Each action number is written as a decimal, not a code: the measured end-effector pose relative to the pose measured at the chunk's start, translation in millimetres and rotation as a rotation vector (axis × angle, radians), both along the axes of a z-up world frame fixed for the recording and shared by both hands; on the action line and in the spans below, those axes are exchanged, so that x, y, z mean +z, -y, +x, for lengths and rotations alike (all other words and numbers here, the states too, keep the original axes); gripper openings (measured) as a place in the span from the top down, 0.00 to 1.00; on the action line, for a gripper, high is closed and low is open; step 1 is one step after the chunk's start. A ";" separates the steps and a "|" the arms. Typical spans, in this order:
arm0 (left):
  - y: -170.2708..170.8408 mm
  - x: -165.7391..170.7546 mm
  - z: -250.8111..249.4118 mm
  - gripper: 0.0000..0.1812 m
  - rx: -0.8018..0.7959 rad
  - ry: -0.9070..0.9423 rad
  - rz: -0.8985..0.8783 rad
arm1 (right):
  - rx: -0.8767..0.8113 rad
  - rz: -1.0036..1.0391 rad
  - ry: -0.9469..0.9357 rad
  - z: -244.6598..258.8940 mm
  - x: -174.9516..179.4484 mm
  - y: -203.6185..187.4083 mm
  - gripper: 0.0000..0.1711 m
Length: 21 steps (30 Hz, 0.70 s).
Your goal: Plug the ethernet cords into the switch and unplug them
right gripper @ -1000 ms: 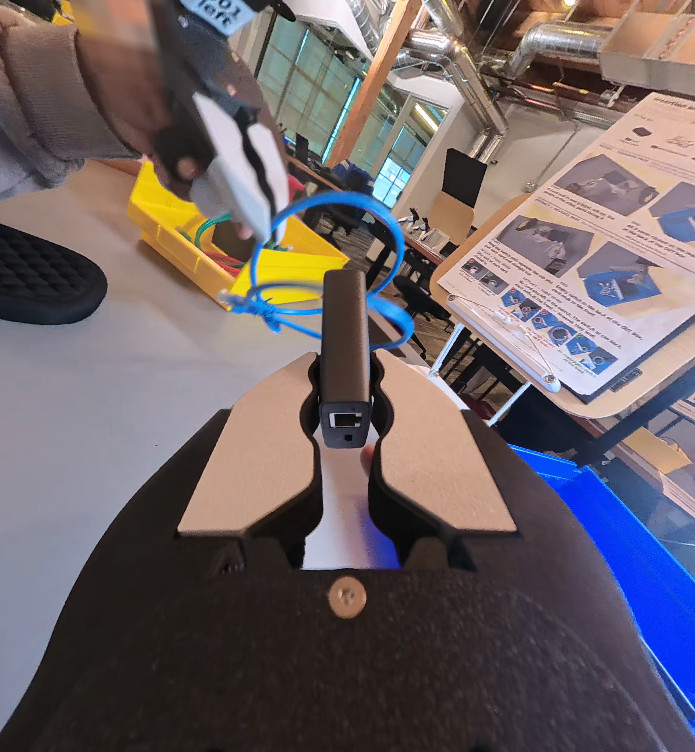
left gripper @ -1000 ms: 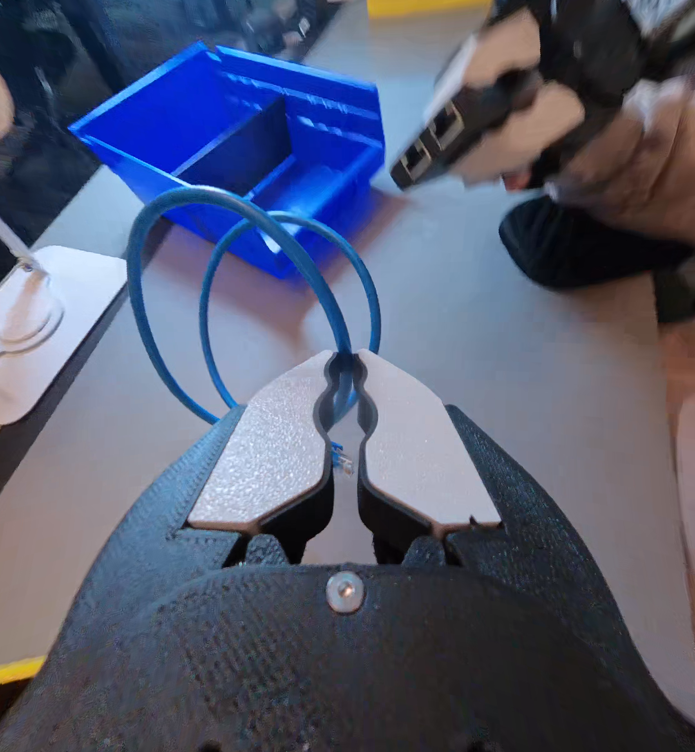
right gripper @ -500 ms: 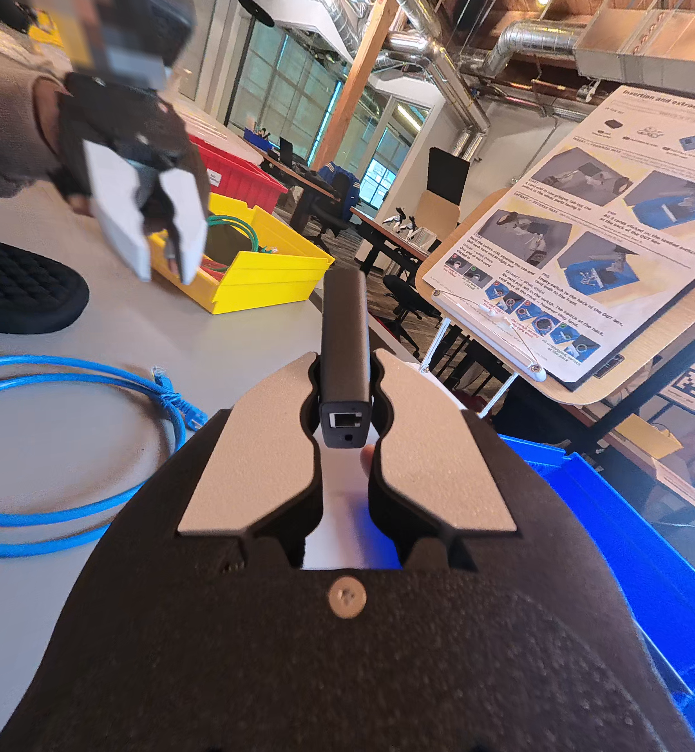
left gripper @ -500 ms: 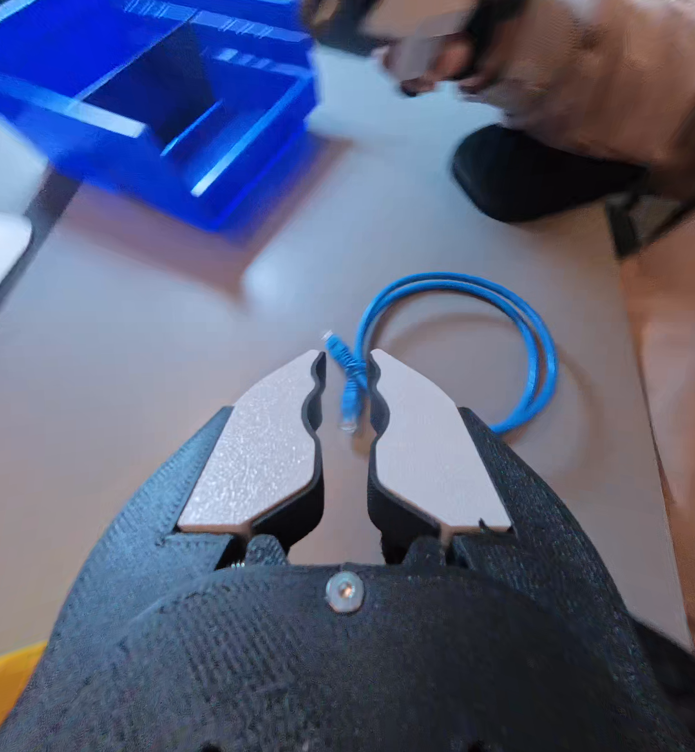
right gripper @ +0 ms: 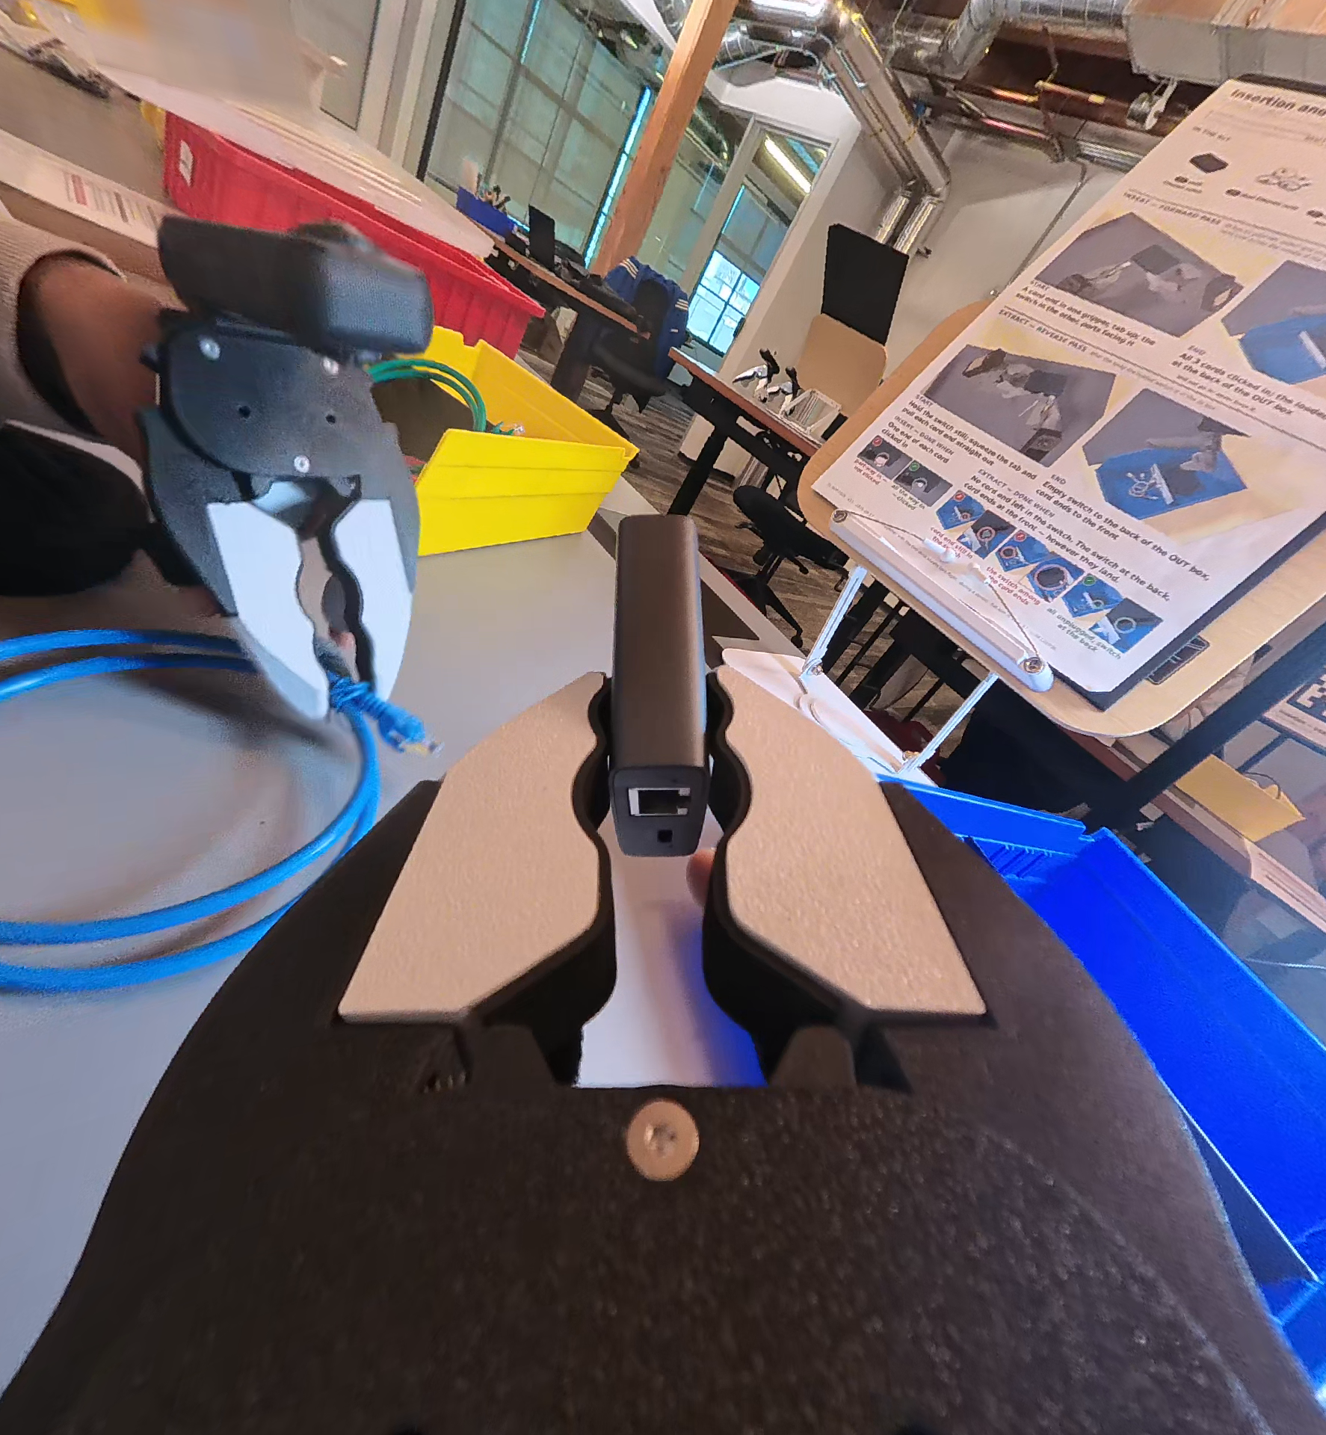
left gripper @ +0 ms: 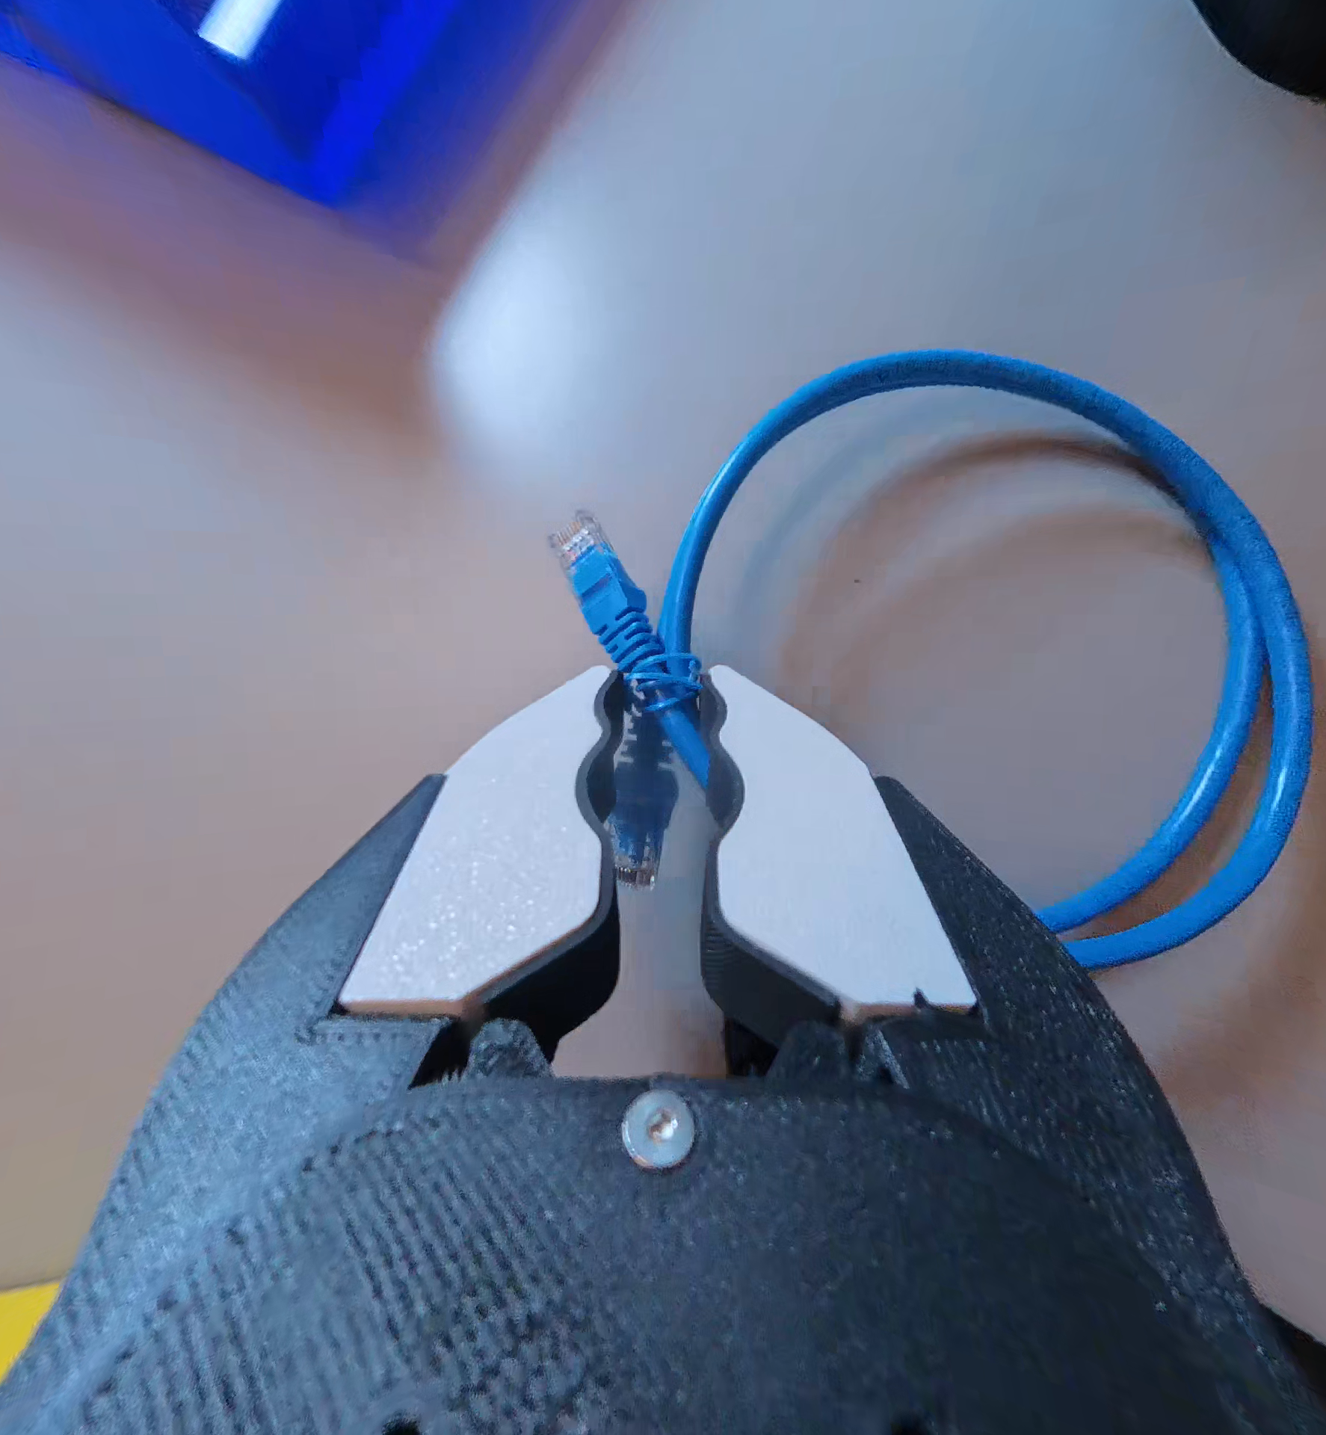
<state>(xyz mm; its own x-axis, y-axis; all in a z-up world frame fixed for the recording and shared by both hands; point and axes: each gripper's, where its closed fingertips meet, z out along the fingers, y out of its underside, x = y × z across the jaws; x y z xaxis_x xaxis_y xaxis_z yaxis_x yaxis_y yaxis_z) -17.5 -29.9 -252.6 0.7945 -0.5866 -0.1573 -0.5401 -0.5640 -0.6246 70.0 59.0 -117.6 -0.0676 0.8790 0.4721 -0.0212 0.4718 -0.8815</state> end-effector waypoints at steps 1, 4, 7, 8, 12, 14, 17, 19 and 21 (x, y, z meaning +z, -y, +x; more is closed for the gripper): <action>-3.7 9.5 -8.0 0.90 0.023 -0.013 0.044 | 0.000 -0.001 -0.003 0.1 0.5 0.0 0.88; -18.1 49.5 -51.1 0.90 0.145 -0.169 0.220 | -0.011 -0.004 -0.011 0.4 1.9 -2.0 0.88; -25.2 100.6 -85.1 0.90 0.245 -0.328 0.388 | -0.021 -0.014 -0.014 0.3 2.5 -4.2 0.88; -25.2 115.9 -86.2 0.89 0.249 -0.354 0.433 | -0.024 -0.015 -0.015 0.3 2.7 -4.7 0.88; -11.2 130.2 -29.8 0.86 0.065 -0.178 0.444 | -0.026 -0.018 -0.018 0.6 3.5 -5.0 0.87; 0.4 121.6 1.7 0.85 -0.029 0.007 0.388 | -0.025 -0.021 -0.017 0.5 3.2 -5.4 0.88; 7.2 102.7 5.9 0.83 -0.048 0.081 0.311 | -0.020 -0.028 -0.015 0.2 2.7 -4.8 0.87; 9.0 85.3 1.1 0.84 -0.046 0.060 0.248 | -0.019 -0.029 -0.014 -0.3 2.4 -4.1 0.87; 12.7 68.2 4.9 0.85 -0.084 0.041 0.184 | -0.020 -0.025 -0.011 -0.6 1.8 -3.9 0.87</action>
